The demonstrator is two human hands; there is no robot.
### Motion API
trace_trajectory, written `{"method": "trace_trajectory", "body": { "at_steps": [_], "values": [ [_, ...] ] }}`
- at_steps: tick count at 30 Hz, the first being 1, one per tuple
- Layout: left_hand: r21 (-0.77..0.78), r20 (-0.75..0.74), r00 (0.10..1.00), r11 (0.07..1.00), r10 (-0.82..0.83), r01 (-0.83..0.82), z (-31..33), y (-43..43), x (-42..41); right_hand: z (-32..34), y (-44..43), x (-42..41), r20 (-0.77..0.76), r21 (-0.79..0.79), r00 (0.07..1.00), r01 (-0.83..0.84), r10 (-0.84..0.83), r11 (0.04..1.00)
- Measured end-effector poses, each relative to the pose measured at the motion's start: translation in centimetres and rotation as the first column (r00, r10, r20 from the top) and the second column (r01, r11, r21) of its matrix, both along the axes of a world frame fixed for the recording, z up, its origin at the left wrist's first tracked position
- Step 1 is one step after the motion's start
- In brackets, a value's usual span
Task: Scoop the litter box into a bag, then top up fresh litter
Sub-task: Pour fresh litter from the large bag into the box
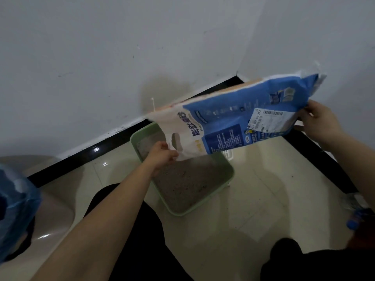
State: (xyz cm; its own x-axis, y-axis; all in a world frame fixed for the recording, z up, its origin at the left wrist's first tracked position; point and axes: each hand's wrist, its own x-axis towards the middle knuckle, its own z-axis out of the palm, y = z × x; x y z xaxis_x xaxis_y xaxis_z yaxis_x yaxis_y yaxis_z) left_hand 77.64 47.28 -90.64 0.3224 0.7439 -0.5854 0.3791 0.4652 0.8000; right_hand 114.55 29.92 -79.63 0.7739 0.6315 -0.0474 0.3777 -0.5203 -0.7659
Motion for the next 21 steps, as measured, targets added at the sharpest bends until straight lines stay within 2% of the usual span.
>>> {"method": "trace_trajectory", "body": {
  "at_steps": [5, 9, 11, 14, 16, 19, 21],
  "values": [
    [0.097, 0.067, 0.995, 0.993, 0.068, -0.074, 0.2, -0.6, 0.1, -0.2, -0.3, 0.2, 0.136, -0.168, 0.990, -0.023, 0.047, 0.985],
    [0.239, -0.025, 0.999, 0.971, 0.037, -0.030, 0.2, -0.9, 0.6, 0.0, -0.7, 0.0, 0.075, -0.180, 0.997, -0.007, 0.021, 0.984],
    [0.272, -0.064, 0.998, 0.962, 0.028, -0.009, 0.2, -1.1, 0.8, -0.1, -0.7, -0.4, 0.071, -0.215, 0.995, -0.053, 0.070, 0.975],
    [0.259, -0.048, 0.999, 0.966, 0.027, -0.014, 0.3, -1.4, 1.0, 0.1, -0.5, -1.4, 0.158, -0.251, 0.979, -0.089, 0.131, 0.964],
    [0.204, 0.056, 0.993, 0.972, 0.106, -0.115, 0.5, -1.4, 0.9, 0.4, -0.5, -0.9, 0.194, -0.200, 0.977, -0.044, 0.084, 0.979],
    [0.050, 0.224, 0.938, 0.958, 0.266, -0.283, 0.4, -1.0, 0.7, 0.8, -0.7, 0.2, 0.161, -0.101, 0.987, 0.039, -0.023, 0.994],
    [0.057, 0.253, 0.932, 0.957, 0.260, -0.283, 0.6, -0.9, 0.7, 1.4, -0.5, -0.3, 0.083, -0.031, 0.994, 0.078, -0.075, 0.996]
  ]
}}
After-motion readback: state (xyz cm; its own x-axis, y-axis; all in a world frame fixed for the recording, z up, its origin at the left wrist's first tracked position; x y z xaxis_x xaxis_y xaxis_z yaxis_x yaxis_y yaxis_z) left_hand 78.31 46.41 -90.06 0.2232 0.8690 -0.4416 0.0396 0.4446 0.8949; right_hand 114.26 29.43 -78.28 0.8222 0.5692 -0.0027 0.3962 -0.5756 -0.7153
